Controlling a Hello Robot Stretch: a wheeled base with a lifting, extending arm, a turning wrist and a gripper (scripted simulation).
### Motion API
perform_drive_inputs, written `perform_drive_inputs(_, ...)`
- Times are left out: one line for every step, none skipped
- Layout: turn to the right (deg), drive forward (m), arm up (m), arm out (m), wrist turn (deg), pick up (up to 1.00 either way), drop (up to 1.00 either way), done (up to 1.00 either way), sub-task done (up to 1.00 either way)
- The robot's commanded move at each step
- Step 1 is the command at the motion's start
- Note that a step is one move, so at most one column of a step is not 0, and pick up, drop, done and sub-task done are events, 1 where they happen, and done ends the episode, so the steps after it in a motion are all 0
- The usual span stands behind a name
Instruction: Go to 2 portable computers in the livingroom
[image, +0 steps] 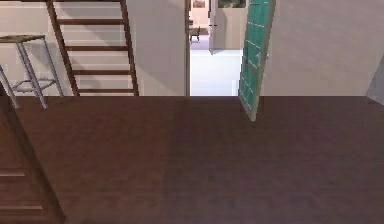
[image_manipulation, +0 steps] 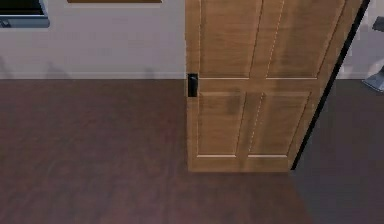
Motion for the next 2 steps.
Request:
perform_drive_inputs(6.0, 0.0, 0.0, 0.0, 0.0, 0.0, 0.0, 0.0, 0.0)
perform_drive_inputs(0.0, 1.0, 0.0, 0.0, 0.0, 0.0, 0.0, 0.0, 0.0)
